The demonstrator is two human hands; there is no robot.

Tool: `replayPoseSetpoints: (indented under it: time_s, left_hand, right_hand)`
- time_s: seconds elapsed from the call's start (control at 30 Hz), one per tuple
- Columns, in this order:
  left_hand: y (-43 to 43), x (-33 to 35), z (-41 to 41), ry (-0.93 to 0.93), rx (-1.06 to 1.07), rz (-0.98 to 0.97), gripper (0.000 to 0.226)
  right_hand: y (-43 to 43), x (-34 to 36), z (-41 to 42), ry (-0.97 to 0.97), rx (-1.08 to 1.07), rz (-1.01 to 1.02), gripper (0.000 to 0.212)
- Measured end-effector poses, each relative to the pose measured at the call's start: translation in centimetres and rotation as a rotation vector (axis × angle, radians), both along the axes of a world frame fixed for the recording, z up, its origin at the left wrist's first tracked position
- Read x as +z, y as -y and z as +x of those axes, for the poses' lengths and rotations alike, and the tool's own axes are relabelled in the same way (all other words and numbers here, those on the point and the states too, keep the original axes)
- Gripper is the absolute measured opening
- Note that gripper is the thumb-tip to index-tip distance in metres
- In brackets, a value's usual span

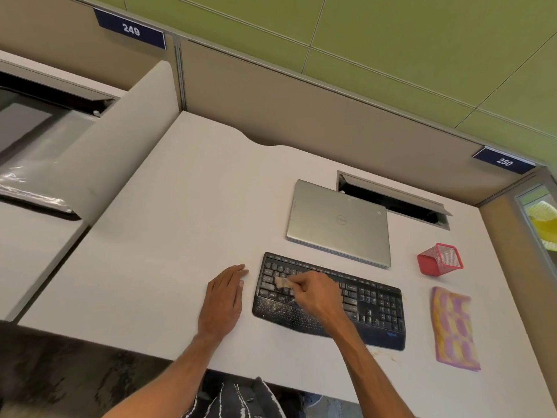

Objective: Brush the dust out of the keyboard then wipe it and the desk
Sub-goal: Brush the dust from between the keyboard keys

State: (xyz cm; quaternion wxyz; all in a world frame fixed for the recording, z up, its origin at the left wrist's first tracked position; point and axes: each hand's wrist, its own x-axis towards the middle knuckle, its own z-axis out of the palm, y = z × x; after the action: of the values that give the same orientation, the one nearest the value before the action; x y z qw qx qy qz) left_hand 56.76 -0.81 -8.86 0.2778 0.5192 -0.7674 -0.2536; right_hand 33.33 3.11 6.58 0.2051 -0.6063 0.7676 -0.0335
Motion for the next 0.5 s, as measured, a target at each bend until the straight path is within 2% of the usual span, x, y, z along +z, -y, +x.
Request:
replayPoseSetpoints:
  time_s: [0.07,0.23,0.3,0.4,0.5]
  left_hand:
    - [0.0,0.0,-0.1,0.002,0.002,-0.002,0.039]
    - [-0.1,0.1,-0.1,0.000,0.004,-0.007,0.040]
    - [-0.1,0.2,-0.1,-0.005,0.005,-0.006,0.040]
    - [-0.2,0.3,-0.2,-0.001,0.004,-0.004,0.040]
    - [-0.2,0.4,-0.2,0.003,0.006,0.002,0.040]
  right_hand:
    - [-0.1,0.0,-0.5,-0.089,0.109,0.079,0.020]
    - [-0.2,0.4,-2.6,-0.414,0.158,0.195,0.014]
    - [-0.1,0.4,-3.0,-0.377,0.130,0.176,0.014]
    - [0.4,0.4,-1.9,-0.179,0.097,0.128,0.018]
    - [0.2,0.0,-1.0,-0.149,0.124,0.151,0.017]
